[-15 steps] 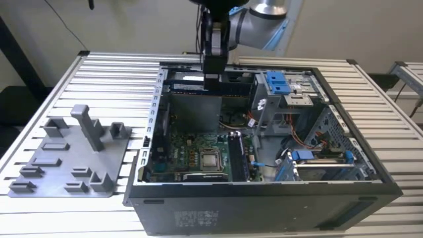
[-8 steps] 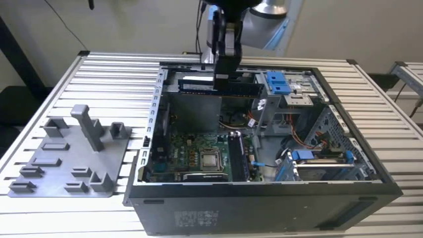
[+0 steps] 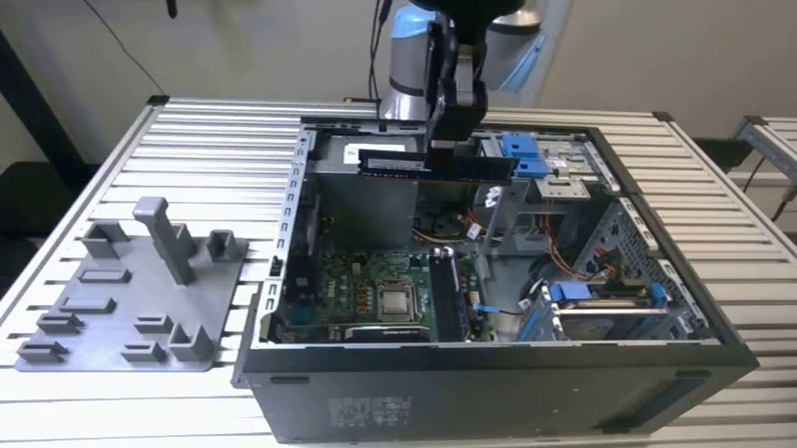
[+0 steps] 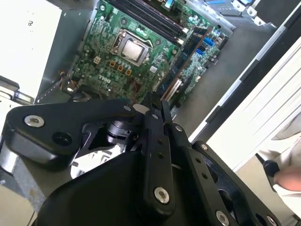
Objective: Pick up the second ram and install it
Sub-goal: 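Pick up the second ram and move it above second insertion slot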
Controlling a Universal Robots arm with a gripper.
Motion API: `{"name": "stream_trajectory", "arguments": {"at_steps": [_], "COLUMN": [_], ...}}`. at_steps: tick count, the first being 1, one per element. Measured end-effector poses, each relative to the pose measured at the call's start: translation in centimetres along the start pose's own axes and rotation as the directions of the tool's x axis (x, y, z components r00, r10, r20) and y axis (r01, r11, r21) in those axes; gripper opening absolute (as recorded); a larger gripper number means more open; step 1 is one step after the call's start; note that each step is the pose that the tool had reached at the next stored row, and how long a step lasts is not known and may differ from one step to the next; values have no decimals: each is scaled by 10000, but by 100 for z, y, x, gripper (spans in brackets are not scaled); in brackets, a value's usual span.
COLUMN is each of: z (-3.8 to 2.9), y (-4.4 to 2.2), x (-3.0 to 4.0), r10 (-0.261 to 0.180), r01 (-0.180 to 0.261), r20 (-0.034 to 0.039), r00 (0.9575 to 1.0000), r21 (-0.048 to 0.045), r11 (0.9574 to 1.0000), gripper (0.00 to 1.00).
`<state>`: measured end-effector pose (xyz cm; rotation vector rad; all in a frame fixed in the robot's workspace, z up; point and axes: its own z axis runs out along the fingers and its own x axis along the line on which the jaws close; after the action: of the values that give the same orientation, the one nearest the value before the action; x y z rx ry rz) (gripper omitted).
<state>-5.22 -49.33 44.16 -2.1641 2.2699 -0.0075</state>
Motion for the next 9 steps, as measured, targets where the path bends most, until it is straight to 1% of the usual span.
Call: {"name": "stream_trajectory", "arguments": {"at_steps": [9], "z": [1], "y": [-209], "x": [-10], "r10": [-1], "r01": [1], "r20": [-2], "r00": [10000], "r21": [-5], "r11": [10000], "gripper": [14]}}
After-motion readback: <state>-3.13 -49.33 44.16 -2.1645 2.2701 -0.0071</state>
